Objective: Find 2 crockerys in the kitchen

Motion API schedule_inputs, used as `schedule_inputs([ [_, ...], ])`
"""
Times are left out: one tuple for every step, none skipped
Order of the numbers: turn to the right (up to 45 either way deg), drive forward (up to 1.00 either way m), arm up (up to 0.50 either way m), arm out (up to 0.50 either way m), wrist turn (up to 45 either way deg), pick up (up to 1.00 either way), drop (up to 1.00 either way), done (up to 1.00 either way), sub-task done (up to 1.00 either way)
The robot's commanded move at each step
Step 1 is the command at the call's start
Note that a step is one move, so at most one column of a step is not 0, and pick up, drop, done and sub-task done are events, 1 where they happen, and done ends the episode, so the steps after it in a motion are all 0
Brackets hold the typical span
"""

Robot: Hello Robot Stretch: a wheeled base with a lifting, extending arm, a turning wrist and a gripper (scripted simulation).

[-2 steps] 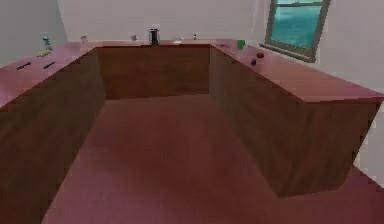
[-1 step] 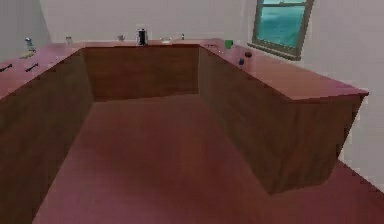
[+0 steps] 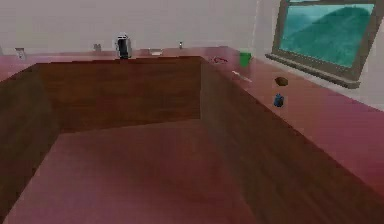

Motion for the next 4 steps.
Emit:
schedule_inputs([
  [0.0,1.0,0.0,0.0,0.0,0.0,0.0,0.0,0.0],
  [6.0,0.0,0.0,0.0,0.0,0.0,0.0,0.0,0.0],
  [0.0,0.25,0.0,0.0,0.0,0.0,0.0,0.0,0.0],
  [24.0,0.0,0.0,0.0,0.0,0.0,0.0,0.0,0.0],
])
